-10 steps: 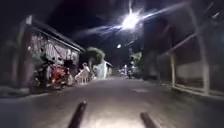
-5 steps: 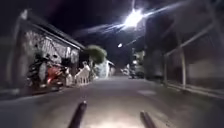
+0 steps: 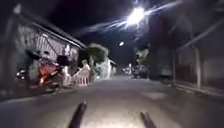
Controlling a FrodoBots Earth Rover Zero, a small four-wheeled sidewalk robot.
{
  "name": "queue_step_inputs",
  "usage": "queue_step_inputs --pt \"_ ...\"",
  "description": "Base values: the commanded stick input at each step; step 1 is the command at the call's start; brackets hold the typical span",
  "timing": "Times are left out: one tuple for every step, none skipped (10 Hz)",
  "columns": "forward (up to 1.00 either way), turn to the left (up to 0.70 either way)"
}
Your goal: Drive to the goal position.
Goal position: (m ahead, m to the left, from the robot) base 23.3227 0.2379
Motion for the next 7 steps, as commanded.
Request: queue_step_inputs --pt "1.00 0.02" --pt "1.00 -0.13" --pt "1.00 -0.30" --pt "1.00 -0.37" --pt "1.00 -0.38" --pt "1.00 -0.38" --pt "1.00 -0.38"
